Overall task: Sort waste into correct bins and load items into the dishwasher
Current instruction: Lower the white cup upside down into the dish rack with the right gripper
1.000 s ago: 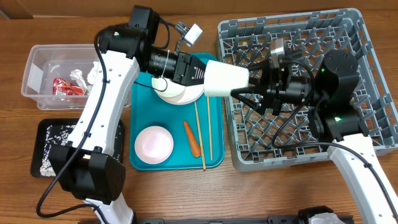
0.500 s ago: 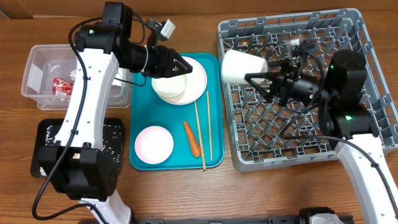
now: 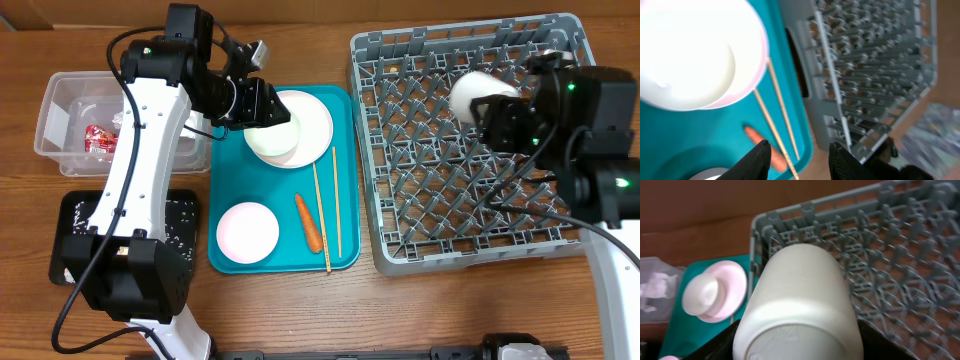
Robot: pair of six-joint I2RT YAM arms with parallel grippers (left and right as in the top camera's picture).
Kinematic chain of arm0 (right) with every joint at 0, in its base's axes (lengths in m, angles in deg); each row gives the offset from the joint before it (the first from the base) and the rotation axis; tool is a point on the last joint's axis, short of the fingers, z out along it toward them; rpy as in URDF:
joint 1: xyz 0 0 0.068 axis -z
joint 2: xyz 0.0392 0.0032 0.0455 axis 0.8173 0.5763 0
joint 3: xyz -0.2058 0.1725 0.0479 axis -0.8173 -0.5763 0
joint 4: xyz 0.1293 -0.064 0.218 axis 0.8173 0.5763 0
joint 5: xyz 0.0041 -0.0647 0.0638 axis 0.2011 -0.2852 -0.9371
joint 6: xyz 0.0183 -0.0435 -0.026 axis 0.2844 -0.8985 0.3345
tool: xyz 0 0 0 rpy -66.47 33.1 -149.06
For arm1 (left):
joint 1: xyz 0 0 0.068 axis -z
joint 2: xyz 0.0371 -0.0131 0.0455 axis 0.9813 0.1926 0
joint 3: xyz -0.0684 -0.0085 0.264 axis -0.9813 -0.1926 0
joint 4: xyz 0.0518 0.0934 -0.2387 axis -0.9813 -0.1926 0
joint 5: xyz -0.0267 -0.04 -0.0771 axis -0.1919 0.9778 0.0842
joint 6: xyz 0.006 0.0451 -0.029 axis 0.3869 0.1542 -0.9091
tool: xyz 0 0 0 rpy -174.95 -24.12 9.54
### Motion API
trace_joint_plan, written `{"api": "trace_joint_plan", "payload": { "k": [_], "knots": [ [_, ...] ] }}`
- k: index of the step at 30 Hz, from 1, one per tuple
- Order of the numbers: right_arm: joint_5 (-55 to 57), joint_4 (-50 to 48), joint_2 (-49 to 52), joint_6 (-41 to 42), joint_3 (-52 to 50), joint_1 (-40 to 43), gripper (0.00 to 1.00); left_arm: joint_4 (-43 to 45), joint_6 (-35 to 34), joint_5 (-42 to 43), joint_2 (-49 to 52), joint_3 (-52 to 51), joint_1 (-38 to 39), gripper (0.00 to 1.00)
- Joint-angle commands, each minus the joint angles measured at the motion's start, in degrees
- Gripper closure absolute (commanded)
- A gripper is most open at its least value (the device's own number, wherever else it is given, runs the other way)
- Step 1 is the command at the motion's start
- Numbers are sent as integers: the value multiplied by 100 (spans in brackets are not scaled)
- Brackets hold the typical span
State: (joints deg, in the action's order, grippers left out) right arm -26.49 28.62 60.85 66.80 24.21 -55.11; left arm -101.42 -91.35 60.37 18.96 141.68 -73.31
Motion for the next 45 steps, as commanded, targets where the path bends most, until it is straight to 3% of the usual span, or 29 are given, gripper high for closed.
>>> {"api": "trace_joint_plan", "payload": {
  "k": [1, 5, 14, 30, 42, 43, 45],
  "knots": [
    [997, 605, -66, 17, 308, -129, 76, 48, -505, -817, 57, 7, 11, 60],
    [1128, 1543, 55, 302, 299, -129, 81, 39, -605, -990, 57, 7, 11, 59],
    [544, 2426, 592, 372, 245, -131, 82, 15, -605, -986, 57, 7, 11, 58],
    [535, 2229, 1294, 348, -505, -136, 84, -31, -599, -988, 57, 7, 11, 57],
    [516, 1447, 1364, 348, -1113, -136, 83, -28, -586, -988, 57, 7, 11, 56],
    [531, 1438, 1364, 348, -1113, -136, 82, -31, -586, -988, 57, 7, 11, 56],
    [531, 1438, 1364, 348, -1113, -136, 67, -31, -586, -988, 57, 7, 11, 55]
  ]
}}
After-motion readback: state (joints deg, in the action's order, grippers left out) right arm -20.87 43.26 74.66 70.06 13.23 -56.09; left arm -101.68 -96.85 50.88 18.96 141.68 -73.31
